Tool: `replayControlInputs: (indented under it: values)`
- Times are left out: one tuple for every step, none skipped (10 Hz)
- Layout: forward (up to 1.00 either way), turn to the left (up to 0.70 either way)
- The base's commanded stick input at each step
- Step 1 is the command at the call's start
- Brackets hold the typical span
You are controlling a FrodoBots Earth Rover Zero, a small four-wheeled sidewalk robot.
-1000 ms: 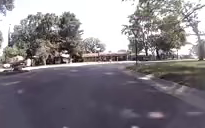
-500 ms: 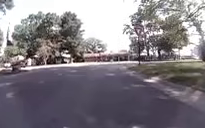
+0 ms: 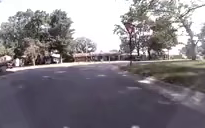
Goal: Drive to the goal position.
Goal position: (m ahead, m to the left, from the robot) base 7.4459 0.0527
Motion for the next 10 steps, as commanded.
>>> replayControlInputs:
  values:
    - [0.69, 0.03]
    - [0.69, 0.03]
    - [0.69, 0.03]
    - [0.69, 0.03]
    - [0.69, 0.03]
    - [0.69, 0.03]
    - [0.69, 0.03]
    - [0.69, 0.03]
    - [0.69, 0.03]
    - [0.69, 0.03]
